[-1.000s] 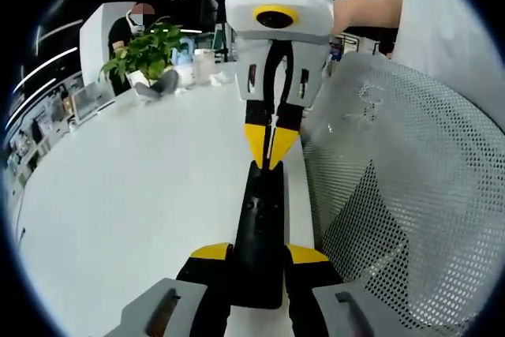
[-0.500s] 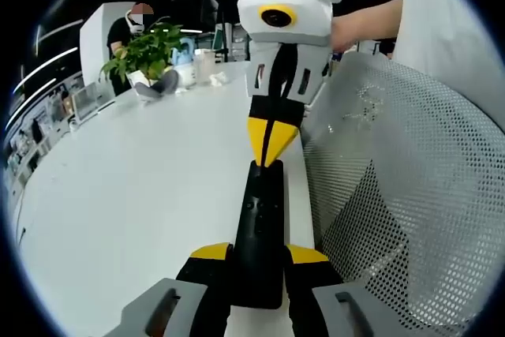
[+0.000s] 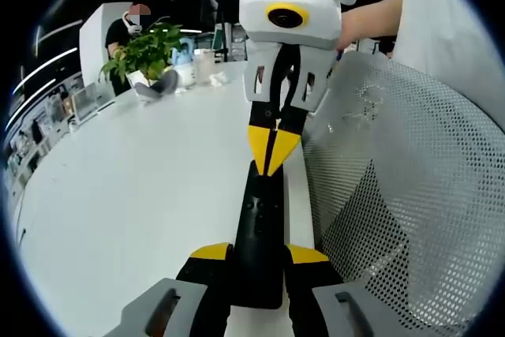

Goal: Press the specified remote control buttons in sequence, fully releasing each button before pressing the next.

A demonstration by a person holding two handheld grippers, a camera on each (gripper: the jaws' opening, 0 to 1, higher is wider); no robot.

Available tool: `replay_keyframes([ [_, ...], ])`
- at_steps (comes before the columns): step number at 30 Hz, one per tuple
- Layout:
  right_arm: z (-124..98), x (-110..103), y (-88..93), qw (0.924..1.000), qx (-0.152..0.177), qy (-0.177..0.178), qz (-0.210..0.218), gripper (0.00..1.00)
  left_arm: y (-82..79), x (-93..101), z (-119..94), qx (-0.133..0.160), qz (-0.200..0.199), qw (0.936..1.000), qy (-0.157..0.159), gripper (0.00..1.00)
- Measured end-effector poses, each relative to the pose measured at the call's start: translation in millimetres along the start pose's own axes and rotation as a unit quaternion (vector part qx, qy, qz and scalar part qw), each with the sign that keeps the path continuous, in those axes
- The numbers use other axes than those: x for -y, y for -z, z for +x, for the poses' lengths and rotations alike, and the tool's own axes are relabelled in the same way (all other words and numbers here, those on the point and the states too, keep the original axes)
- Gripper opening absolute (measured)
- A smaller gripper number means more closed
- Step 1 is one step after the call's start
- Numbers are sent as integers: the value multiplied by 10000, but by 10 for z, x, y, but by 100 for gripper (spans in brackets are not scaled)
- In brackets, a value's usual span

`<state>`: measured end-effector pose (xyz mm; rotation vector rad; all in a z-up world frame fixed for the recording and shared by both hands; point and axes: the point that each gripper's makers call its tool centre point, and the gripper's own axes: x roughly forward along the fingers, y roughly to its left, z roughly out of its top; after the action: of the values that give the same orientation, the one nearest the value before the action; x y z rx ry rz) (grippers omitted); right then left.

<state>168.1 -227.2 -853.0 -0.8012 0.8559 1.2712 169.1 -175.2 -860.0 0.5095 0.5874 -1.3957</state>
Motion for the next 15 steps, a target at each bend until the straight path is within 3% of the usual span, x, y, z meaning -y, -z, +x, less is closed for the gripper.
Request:
replay_keyframes([
  [15,23,-4,-1,9957,-616,-244,-648,0,-6,1,-6,-3,13,10000,14,26],
])
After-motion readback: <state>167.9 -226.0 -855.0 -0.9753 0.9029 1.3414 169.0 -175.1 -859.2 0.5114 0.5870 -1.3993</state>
